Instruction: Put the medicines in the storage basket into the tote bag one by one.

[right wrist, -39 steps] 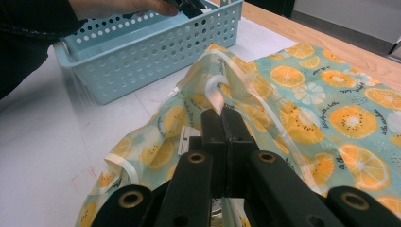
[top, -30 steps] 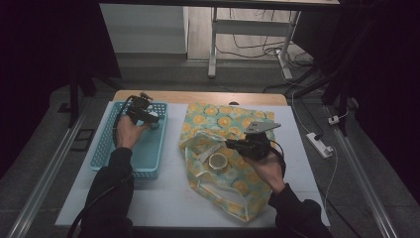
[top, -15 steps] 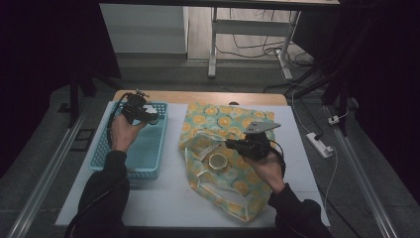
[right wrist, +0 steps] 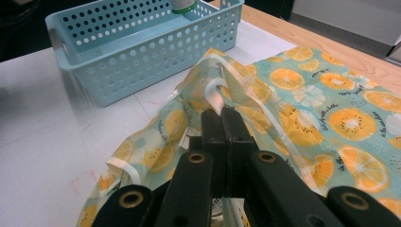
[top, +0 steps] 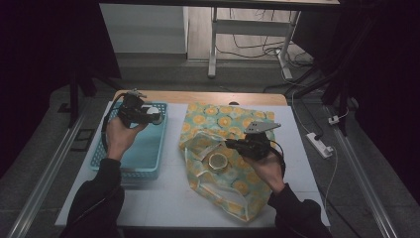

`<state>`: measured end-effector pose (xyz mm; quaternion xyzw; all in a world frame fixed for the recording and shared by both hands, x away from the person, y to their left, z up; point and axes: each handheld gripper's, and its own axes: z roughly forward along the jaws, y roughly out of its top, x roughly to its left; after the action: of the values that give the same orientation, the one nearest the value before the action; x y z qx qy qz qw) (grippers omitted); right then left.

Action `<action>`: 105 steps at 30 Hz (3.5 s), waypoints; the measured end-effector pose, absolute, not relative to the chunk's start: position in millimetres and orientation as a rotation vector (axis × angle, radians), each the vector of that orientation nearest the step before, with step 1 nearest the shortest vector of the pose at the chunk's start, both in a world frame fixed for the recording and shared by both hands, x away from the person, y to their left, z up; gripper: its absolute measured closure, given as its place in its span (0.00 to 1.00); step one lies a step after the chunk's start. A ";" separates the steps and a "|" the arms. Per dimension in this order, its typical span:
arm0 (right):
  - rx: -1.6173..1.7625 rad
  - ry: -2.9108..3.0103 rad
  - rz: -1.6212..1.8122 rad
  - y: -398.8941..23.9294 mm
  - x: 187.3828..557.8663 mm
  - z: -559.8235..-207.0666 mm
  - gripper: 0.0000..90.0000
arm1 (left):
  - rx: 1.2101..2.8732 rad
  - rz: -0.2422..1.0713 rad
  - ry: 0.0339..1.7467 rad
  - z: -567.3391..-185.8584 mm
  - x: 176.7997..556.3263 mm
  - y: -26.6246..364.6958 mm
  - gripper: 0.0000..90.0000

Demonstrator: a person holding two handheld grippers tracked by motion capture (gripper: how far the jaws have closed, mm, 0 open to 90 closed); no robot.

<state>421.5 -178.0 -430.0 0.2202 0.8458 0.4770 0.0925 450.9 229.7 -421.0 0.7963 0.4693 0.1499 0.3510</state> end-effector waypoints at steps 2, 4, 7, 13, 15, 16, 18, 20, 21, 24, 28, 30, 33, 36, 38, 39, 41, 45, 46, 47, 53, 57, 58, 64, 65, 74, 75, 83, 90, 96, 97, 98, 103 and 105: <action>0.654 2.511 1.416 -178.3 421.7 -430.0 0.99 | 2.055 0.377 1.196 -418.9 444.8 227.7 0.56; 0.654 2.510 1.416 -178.3 421.7 -430.0 0.99 | 2.053 0.365 1.167 -416.5 436.9 224.1 0.56; 0.655 2.510 1.415 -178.1 421.6 -429.9 0.99 | 2.062 0.354 1.125 -414.2 426.4 216.5 0.56; 0.656 2.510 1.414 -177.9 421.5 -429.8 0.99 | 2.108 0.316 1.040 -415.4 410.1 196.1 0.56; 0.656 2.511 1.413 -177.9 421.6 -429.8 0.99 | 2.120 0.300 1.017 -417.1 406.5 189.2 0.56; 0.657 2.509 1.414 -177.9 421.5 -429.8 0.99 | 2.126 0.291 1.004 -418.0 405.0 185.7 0.56; 0.658 2.509 1.413 -177.9 421.4 -429.7 0.99 | 2.129 0.274 0.983 -420.3 402.1 179.2 0.56; 0.658 2.508 1.413 -178.1 421.5 -429.6 0.99 | 2.132 0.243 0.962 -423.0 400.2 173.7 0.56; 0.658 2.508 1.413 -178.2 421.6 -429.6 0.99 | 2.130 0.229 0.952 -425.2 399.0 169.1 0.56; 0.660 2.507 1.413 -178.5 421.8 -429.6 0.99 | 2.148 0.205 0.924 -430.0 397.1 158.4 0.56; 0.664 2.506 1.414 -179.1 422.5 -430.0 0.99 | 2.173 0.174 0.892 -436.0 396.2 143.3 0.56; 0.665 2.506 1.410 -179.4 422.8 -430.0 0.99 | 2.183 0.164 0.877 -438.9 396.0 135.5 0.56; 0.666 2.504 1.414 -179.4 422.7 -429.7 0.99 | 2.201 0.146 0.851 -442.7 396.3 123.1 0.56; 0.664 2.503 1.414 -179.3 422.3 -429.1 0.99 | 2.219 0.135 0.829 -446.3 397.2 111.1 0.56; 0.663 2.502 1.416 -179.2 422.2 -428.9 0.99 | 2.228 0.126 0.821 -448.4 398.5 104.5 0.56; 0.663 2.501 1.419 -179.2 422.2 -428.9 0.99 | 2.232 0.126 0.815 -449.7 399.5 100.2 0.56; 0.662 2.500 1.421 -179.2 422.0 -428.5 0.99 | 2.238 0.119 0.808 -452.1 401.7 93.4 0.56; 0.663 2.495 1.423 -179.2 421.8 -428.1 0.99 | 2.255 0.121 0.791 -456.7 406.9 80.2 0.56; 0.663 2.495 1.424 -179.1 421.8 -428.1 0.99 | 2.259 0.124 0.788 -457.4 408.6 77.5 0.56; 0.664 2.492 1.425 -179.1 421.6 -428.2 0.99 | 2.262 0.124 0.788 -457.9 410.4 74.9 0.56; 0.665 2.488 1.425 -179.3 421.6 -427.9 0.99 | 2.257 0.120 0.782 -461.6 422.2 61.0 0.56; 0.664 2.486 1.426 -179.8 421.6 -427.7 0.99 | 2.255 0.127 0.782 -464.0 427.9 52.1 0.56; 0.665 2.485 1.427 -179.8 421.6 -427.7 0.99 | 2.257 0.133 0.782 -464.3 429.3 50.2 0.56; 0.661 2.486 1.425 -179.5 421.4 -427.7 0.99 | 2.263 0.149 0.784 -465.0 440.7 41.7 0.56; 0.661 2.485 1.425 -179.6 421.4 -427.7 0.99 | 2.260 0.154 0.789 -465.4 442.4 40.4 0.56; 0.665 2.477 1.422 -180.4 421.9 -427.7 0.99 | 2.254 0.218 0.829 -471.7 459.0 34.4 0.56; 0.664 2.476 1.424 -180.4 421.9 -427.7 0.99 | 2.255 0.220 0.834 -472.6 460.6 34.1 0.56; 0.664 2.475 1.407 -179.1 422.3 -429.6 0.99 | 2.231 0.235 0.872 -479.9 471.7 33.9 0.56; 0.666 2.477 1.395 -178.4 422.5 -430.4 0.99 | 2.216 0.265 0.908 -481.8 477.8 35.4 0.56; 0.674 2.472 1.397 -179.2 422.9 -430.3 0.99 | 2.208 0.279 0.936 -486.1 480.7 38.2 0.56; 0.675 2.476 1.395 -179.1 423.0 -430.5 0.99 | 2.204 0.273 0.940 -486.9 481.1 38.5 0.56; 0.676 2.476 1.395 -178.9 423.1 -430.8 0.99 | 2.203 0.268 0.943 -487.1 481.5 38.8 0.56; 0.680 2.476 1.396 -179.4 423.8 -431.3 0.99 | 2.208 0.276 0.940 -484.8 480.6 37.9 0.51; 0.682 2.473 1.398 -179.5 423.7 -431.3 0.99 | 2.213 0.277 0.936 -482.9 479.7 37.3 0.46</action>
<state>423.7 -179.5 -431.3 0.2319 0.8414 0.4756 0.1096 479.7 37.3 -482.9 0.8558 0.3621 0.1073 0.3537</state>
